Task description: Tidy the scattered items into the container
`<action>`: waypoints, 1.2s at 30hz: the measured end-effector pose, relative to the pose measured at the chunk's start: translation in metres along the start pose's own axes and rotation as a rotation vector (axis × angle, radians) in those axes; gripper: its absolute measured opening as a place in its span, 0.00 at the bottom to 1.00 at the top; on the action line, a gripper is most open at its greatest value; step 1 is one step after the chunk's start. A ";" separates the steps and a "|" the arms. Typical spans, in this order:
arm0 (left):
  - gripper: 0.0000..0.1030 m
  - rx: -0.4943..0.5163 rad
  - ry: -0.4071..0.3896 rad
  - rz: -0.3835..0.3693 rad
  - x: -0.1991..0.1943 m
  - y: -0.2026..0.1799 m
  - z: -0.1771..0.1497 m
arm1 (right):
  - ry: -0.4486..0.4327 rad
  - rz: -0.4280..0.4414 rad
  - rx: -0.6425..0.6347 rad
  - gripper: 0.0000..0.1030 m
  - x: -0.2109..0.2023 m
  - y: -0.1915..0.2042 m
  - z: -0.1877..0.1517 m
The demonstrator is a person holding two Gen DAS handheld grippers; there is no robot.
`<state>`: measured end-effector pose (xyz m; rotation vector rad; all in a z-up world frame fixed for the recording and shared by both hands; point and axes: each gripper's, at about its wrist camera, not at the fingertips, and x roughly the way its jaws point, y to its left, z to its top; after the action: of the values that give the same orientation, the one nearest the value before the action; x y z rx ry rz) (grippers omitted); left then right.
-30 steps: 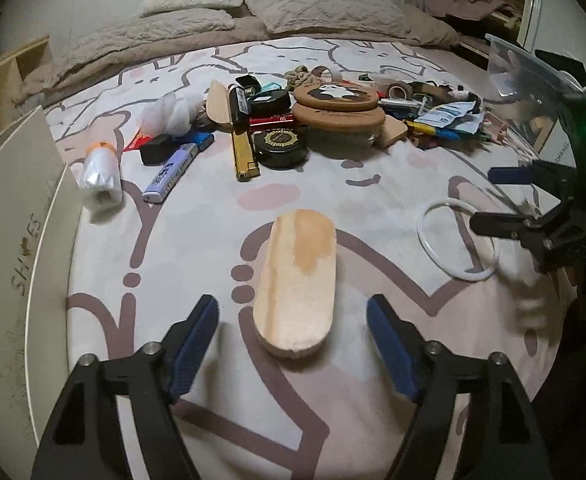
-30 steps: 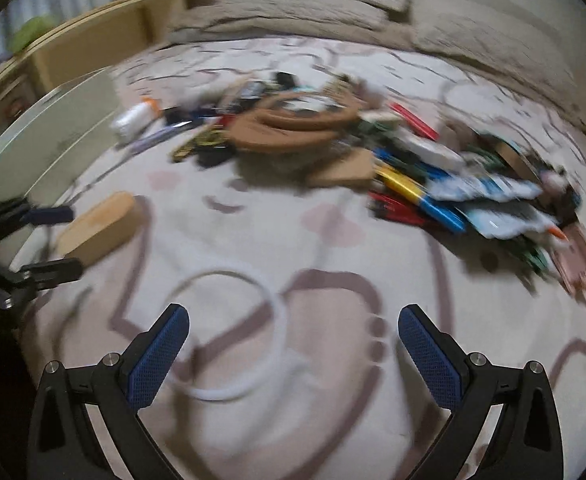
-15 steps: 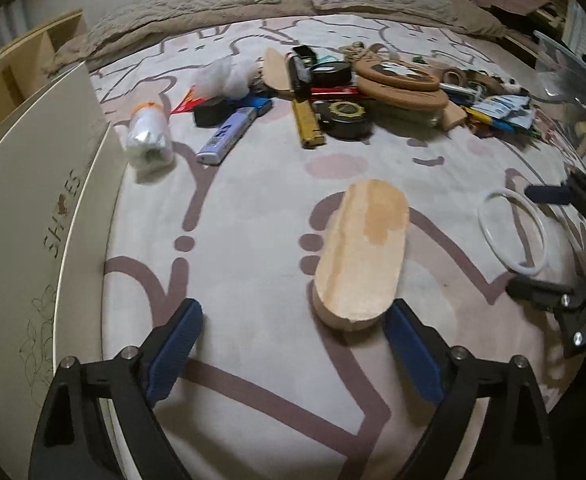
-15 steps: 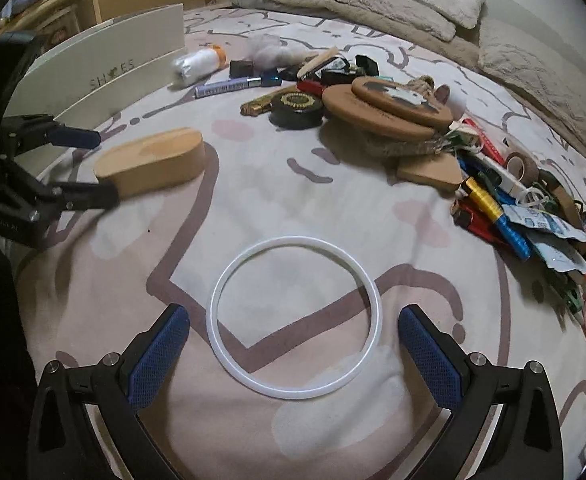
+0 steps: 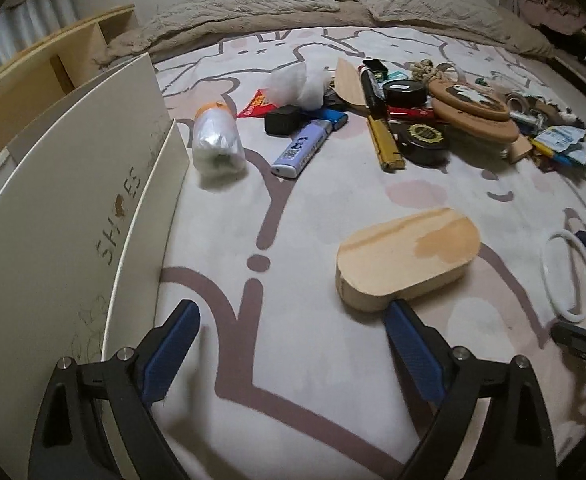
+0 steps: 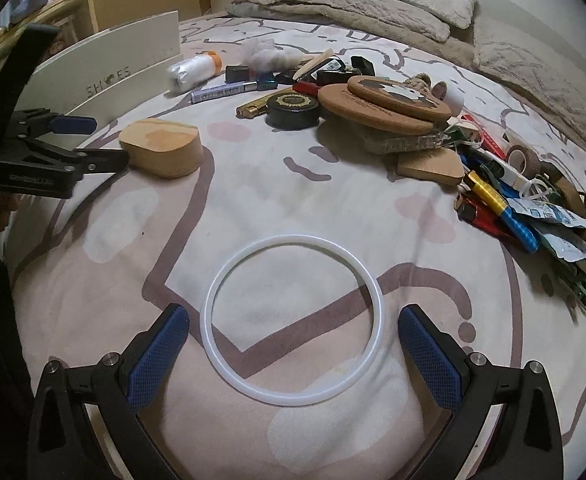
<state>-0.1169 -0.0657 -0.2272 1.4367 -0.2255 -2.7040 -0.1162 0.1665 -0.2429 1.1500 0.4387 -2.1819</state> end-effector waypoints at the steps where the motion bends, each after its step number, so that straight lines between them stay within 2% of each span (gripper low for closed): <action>1: 0.92 0.004 -0.004 0.013 0.002 -0.001 0.002 | 0.000 0.000 0.002 1.00 0.000 0.000 0.000; 7: 0.93 -0.030 -0.011 0.027 0.016 0.002 0.013 | -0.007 0.005 -0.006 1.00 0.001 0.000 0.000; 11: 0.97 -0.026 -0.010 0.033 0.018 -0.001 0.014 | -0.009 0.024 -0.012 1.00 0.002 -0.003 0.000; 14: 1.00 0.006 -0.017 -0.007 0.014 -0.005 0.009 | -0.011 0.033 -0.015 1.00 0.003 -0.003 0.000; 19: 1.00 0.097 -0.028 -0.164 0.005 -0.024 0.001 | -0.018 0.030 -0.016 1.00 0.005 -0.003 0.001; 21: 1.00 0.129 -0.033 -0.198 0.003 -0.034 0.002 | -0.020 0.028 -0.016 1.00 0.004 -0.002 0.000; 25: 1.00 0.143 -0.032 -0.253 0.009 -0.048 0.007 | -0.022 0.022 -0.020 1.00 0.004 -0.001 0.000; 31: 1.00 0.143 -0.026 -0.285 0.016 -0.052 0.017 | -0.022 0.021 -0.019 1.00 0.005 -0.001 0.000; 36: 1.00 0.209 -0.018 -0.316 0.020 -0.053 0.022 | -0.028 0.018 -0.008 1.00 0.005 -0.001 0.000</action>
<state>-0.1458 -0.0138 -0.2401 1.6272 -0.3157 -3.0229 -0.1192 0.1653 -0.2472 1.1142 0.4225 -2.1761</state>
